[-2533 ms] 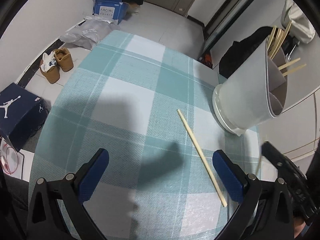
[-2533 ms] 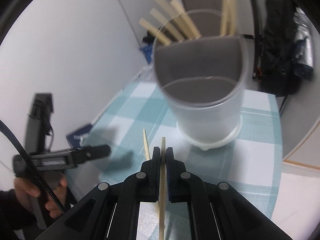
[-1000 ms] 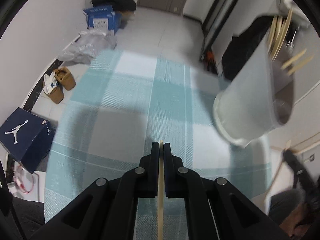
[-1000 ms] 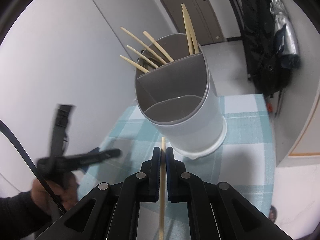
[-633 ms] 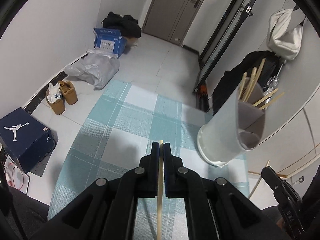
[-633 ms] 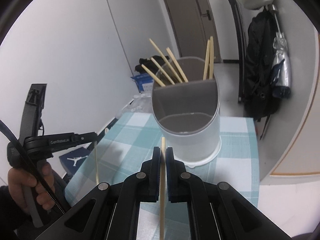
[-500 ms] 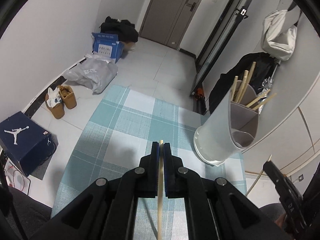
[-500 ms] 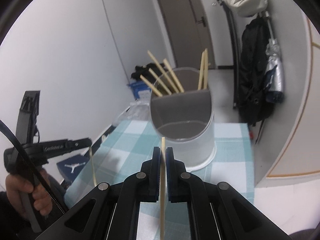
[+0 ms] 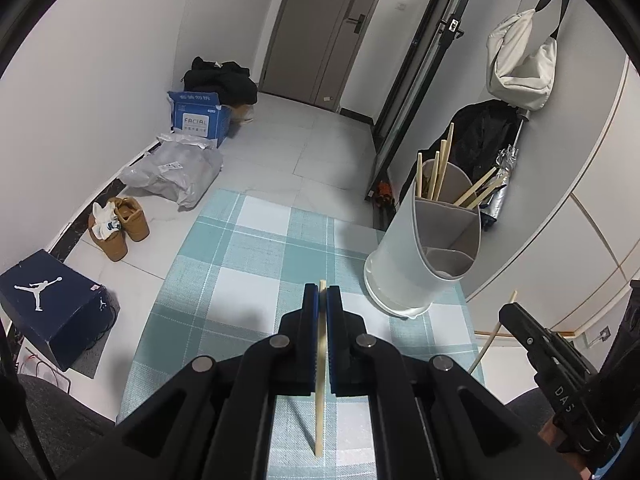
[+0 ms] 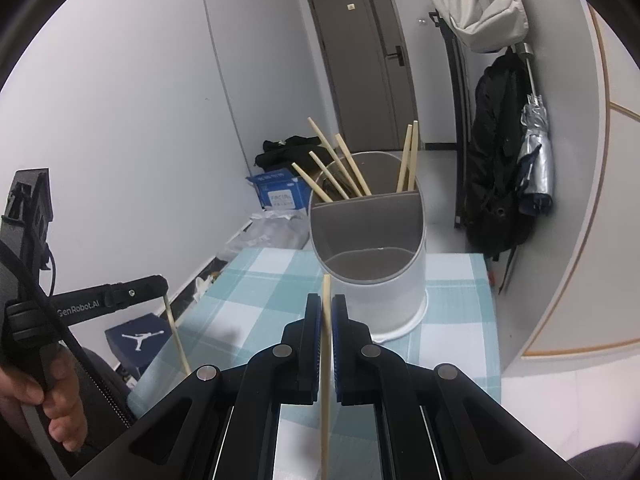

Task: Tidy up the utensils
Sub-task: 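Lift both held chopsticks up over the white holder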

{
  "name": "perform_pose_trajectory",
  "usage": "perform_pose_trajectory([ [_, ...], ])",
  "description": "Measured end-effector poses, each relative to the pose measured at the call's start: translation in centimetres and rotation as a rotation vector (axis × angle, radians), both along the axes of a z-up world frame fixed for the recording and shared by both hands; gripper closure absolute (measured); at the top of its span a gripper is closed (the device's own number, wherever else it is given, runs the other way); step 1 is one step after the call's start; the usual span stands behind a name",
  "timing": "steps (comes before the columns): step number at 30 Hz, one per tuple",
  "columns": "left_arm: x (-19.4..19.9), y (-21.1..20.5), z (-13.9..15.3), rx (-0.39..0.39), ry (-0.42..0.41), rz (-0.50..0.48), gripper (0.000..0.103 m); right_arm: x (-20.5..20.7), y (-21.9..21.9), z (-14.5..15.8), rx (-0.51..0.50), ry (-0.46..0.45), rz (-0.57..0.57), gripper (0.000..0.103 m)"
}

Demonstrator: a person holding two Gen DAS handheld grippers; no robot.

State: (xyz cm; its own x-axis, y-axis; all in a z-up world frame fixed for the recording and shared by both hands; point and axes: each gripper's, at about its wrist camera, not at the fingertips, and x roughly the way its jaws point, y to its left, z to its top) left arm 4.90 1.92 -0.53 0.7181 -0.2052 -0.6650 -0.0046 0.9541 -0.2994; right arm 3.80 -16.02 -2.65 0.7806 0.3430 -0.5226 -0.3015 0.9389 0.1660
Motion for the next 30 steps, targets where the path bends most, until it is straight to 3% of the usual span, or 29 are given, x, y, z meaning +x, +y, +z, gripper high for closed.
perform_pose_trajectory([
  [12,-0.8,-1.8,1.2,0.024,-0.020,-0.038,0.103,-1.1,-1.4,1.5,0.039,-0.056,-0.017,0.099],
  [30,-0.5,-4.7,8.7,-0.032,-0.154,-0.112,0.103,0.5,-4.0,8.4,0.090,-0.168,-0.004,0.099],
])
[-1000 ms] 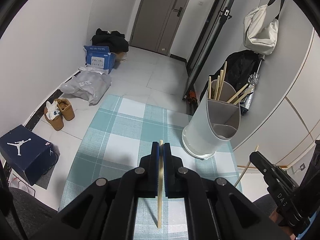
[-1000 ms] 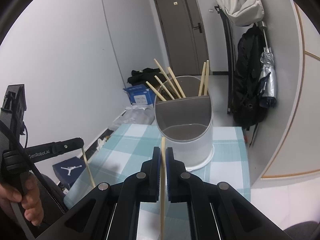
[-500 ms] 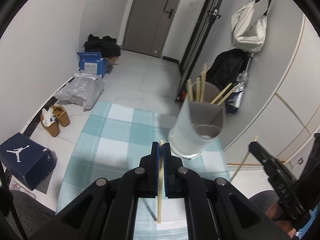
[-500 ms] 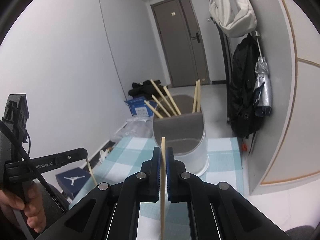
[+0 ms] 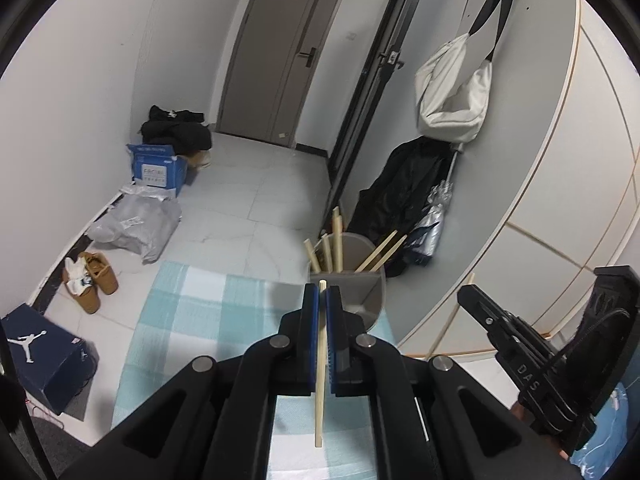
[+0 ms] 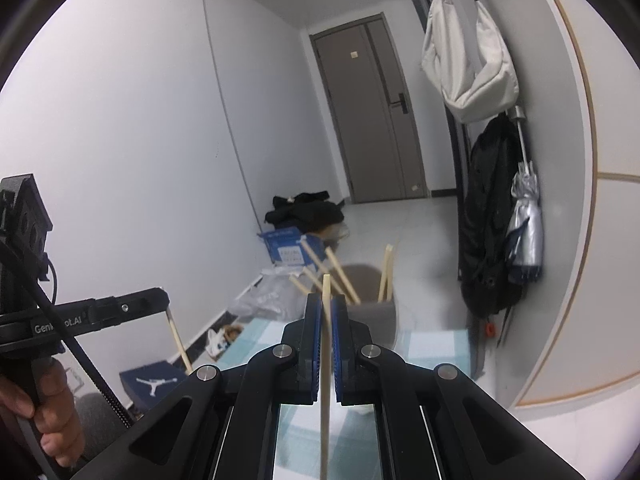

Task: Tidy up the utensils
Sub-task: 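Lift both held chopsticks up over the white holder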

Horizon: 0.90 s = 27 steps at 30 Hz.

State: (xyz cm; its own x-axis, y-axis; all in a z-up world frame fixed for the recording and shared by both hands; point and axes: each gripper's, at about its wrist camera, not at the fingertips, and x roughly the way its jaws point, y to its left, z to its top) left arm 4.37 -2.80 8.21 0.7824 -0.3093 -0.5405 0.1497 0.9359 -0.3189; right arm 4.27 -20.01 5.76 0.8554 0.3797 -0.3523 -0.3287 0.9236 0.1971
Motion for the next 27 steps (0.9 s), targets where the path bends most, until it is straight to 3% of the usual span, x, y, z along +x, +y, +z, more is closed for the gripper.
perform_pose_trajectory([
  [16,4.9,-1.2,3.5,-0.080,-0.047,-0.043,0.103,5.1,-1.4,5.0,0.032,-0.047,0.003,0.099],
  [27,8.9,-1.1,4.4,-0.172,-0.074,0.001,0.103,10.5,-1.5,8.0,0.047,-0.091,0.035,0.099],
])
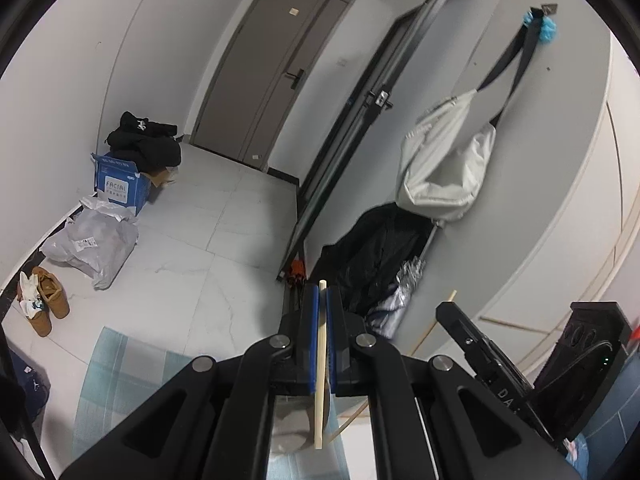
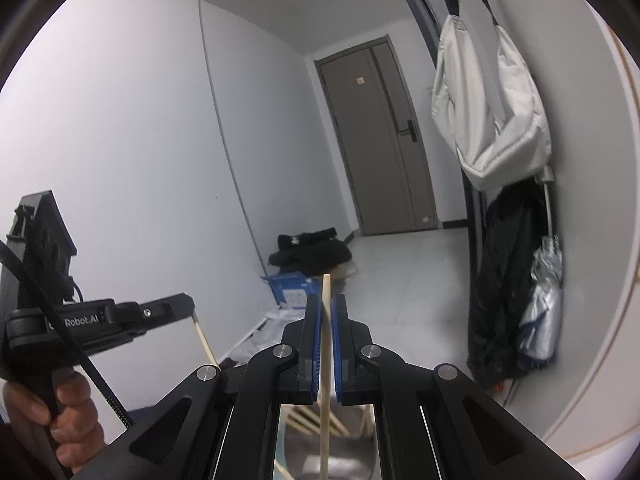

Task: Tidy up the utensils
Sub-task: 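Lift both held chopsticks up over the white holder, then open both tools to drop the chopsticks into the holder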

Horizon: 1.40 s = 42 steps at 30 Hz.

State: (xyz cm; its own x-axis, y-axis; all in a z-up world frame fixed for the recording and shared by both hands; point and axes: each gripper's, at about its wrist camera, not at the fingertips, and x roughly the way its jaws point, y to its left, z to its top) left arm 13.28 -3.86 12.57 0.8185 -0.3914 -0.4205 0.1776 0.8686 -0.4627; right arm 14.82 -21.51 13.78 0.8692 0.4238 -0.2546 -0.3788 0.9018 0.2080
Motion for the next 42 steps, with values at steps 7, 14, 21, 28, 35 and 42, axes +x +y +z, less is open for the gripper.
perform_pose_trajectory([
  [7,2.2,-0.3,-0.7,0.014,-0.029,0.045,0.103,3.4,0.0,0.9,-0.002,-0.047,0.004,0.099],
  [14,3.9,-0.4,-1.2,0.028,-0.033,0.060,0.103,6.2,0.8,0.0,-0.024,-0.059,0.020,0.099],
  [21,5.0,-0.5,-2.7,0.042,-0.004,0.048,0.103,7.6,1.7,-1.9,-0.052,-0.056,0.060,0.099],
  [28,5.3,-1.1,-4.1,0.061,0.020,0.018,0.103,7.4,2.7,-4.0,-0.121,-0.111,0.113,0.099],
  [35,4.9,-1.5,-4.4,0.095,0.018,-0.003,0.103,6.0,3.9,-5.9,-0.213,-0.123,0.163,0.099],
  [42,4.9,-1.7,-4.8,0.105,0.019,-0.026,0.103,5.8,3.1,-7.0,-0.223,-0.083,0.162,0.099],
])
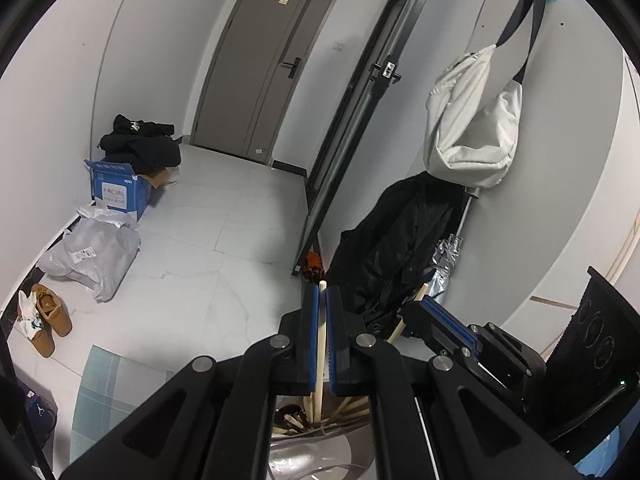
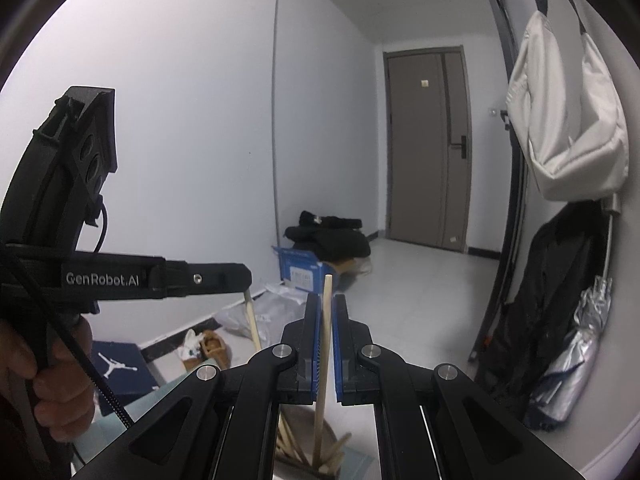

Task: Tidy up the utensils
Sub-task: 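Open both tools to drop the chopsticks into the holder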

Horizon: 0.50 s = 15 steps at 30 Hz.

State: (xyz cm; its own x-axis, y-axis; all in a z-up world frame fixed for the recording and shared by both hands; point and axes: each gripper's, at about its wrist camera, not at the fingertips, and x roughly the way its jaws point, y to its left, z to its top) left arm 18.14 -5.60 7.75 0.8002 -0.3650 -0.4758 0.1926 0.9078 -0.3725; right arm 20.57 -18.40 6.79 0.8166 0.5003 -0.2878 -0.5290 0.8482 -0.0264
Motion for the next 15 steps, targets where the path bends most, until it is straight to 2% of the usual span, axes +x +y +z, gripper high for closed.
perform_pose_trajectory([
  [11,-1.3,-0.7,-1.3,0.059,0.049,-0.085,0.103,-0.5,-0.5,-2.7,-0.063,0.082,0.025,0.099],
  [15,-1.2,-0.9,-2.1,0.066,0.079,-0.129,0.103,0.0,-0.4,-3.9,-0.049,0.171,0.034,0.098],
])
